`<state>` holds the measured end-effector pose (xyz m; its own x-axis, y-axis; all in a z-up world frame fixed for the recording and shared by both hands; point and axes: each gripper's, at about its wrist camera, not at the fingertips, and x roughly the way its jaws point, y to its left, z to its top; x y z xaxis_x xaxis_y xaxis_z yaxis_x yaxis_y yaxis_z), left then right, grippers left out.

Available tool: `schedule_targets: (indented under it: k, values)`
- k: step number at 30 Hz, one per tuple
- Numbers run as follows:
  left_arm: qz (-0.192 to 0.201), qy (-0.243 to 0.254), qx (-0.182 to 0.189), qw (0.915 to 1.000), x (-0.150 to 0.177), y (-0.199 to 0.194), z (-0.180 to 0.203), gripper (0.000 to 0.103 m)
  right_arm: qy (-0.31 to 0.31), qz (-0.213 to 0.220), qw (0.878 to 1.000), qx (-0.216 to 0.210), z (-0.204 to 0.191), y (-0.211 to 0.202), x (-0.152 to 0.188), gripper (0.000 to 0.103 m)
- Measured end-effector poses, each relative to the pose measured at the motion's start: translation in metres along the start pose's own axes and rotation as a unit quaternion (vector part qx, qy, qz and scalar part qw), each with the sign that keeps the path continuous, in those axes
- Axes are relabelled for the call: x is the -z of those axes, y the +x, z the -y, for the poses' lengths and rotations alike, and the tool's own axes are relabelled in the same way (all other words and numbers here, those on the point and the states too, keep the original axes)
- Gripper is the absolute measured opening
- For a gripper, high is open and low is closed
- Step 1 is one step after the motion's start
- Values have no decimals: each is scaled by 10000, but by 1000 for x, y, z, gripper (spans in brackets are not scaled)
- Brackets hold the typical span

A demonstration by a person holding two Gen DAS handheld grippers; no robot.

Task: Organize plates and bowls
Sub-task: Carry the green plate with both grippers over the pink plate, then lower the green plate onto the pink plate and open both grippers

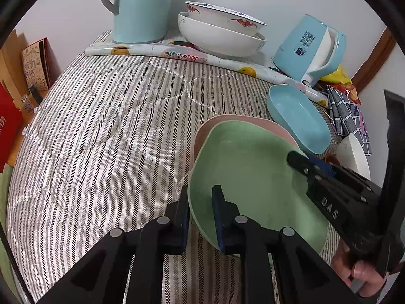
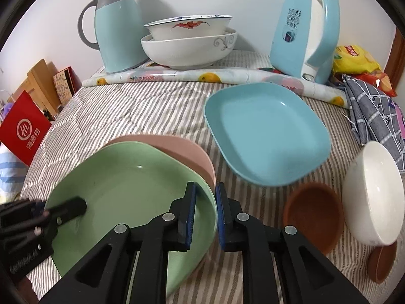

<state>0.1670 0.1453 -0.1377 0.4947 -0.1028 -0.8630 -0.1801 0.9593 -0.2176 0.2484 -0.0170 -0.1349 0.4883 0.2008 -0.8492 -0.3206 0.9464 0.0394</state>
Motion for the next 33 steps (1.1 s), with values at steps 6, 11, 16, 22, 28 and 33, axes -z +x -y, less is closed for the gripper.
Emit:
schedule_targets:
  k: [6,11,16,22,28,33]
  values:
    - [-21,14,-71,10000,0,-1,1,25,150,259,9994,-173,7,-18,-2,31]
    - [-25,29,-38,10000,5,-4,2,40,291,206,9993,-88,13,-37,13,40]
    - [-21,78,-54,10000,12,-10,3,50,515,-30,9980,-367,14,-47,34,40]
    - [43,116,-94,9999,19,-20,2,57,508,-25,9978,-431,4,-62,51,40]
    - [58,70,-19,10000,25,-26,-2,59,426,55,9982,-428,-4,-72,62,40]
    - [29,71,54,10000,29,-27,0,59,488,107,9979,-407,-3,-62,63,40]
